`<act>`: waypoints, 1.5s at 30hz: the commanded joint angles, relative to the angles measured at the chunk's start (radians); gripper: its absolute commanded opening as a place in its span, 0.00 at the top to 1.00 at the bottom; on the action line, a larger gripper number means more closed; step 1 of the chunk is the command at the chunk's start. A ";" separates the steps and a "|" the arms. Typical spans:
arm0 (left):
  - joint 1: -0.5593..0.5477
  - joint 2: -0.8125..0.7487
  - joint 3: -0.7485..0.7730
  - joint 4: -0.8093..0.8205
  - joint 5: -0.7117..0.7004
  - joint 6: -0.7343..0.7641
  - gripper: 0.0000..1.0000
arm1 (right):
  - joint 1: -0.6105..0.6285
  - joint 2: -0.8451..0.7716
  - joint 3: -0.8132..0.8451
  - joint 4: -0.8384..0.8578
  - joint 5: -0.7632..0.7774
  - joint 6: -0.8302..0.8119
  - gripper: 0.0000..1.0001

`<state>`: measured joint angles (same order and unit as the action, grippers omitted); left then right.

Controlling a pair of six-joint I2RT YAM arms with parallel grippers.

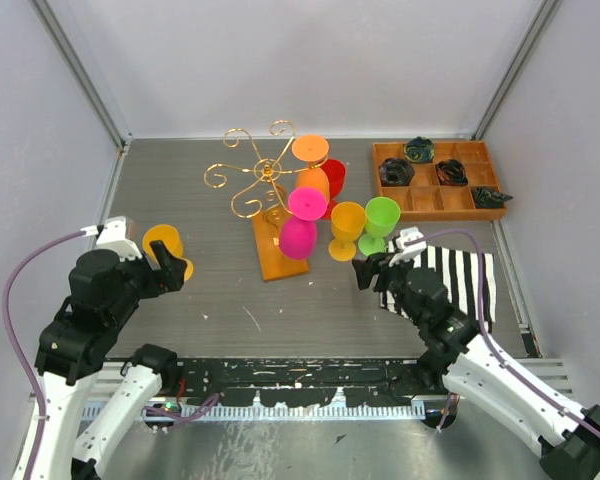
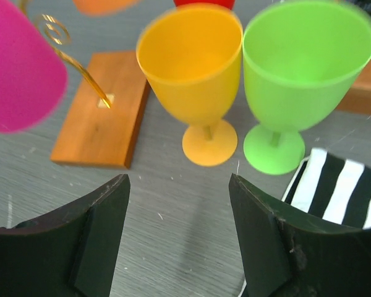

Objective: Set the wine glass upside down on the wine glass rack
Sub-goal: Pick up the wine glass at the center of the board.

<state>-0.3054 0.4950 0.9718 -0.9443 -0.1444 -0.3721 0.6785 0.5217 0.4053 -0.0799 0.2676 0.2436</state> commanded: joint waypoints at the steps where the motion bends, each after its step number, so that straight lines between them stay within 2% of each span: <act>1: 0.003 -0.027 -0.008 0.022 -0.009 -0.005 0.12 | 0.000 0.002 -0.159 0.428 -0.008 -0.001 0.28; 5: 0.002 -0.032 -0.020 0.032 -0.007 -0.007 0.12 | 0.001 0.090 -0.256 0.614 0.004 0.016 0.28; 10: 0.003 -0.015 -0.027 0.041 0.007 -0.004 0.12 | 0.000 0.307 -0.319 0.896 -0.016 -0.006 0.28; 14: 0.002 -0.010 -0.028 0.043 0.020 0.000 0.12 | 0.000 0.523 -0.330 1.141 -0.020 -0.047 0.29; 20: 0.003 -0.025 -0.031 0.045 0.017 0.001 0.12 | 0.001 0.789 -0.315 1.392 0.000 -0.098 0.30; 39: 0.002 -0.008 -0.034 0.052 0.032 0.005 0.12 | -0.001 1.263 -0.235 1.774 0.074 -0.104 0.39; 45: 0.002 -0.009 -0.035 0.053 0.032 0.007 0.12 | -0.001 1.343 -0.183 1.779 0.097 -0.111 0.39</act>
<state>-0.3054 0.4816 0.9482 -0.9222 -0.1238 -0.3714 0.6785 1.8427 0.1818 1.5204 0.3294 0.1459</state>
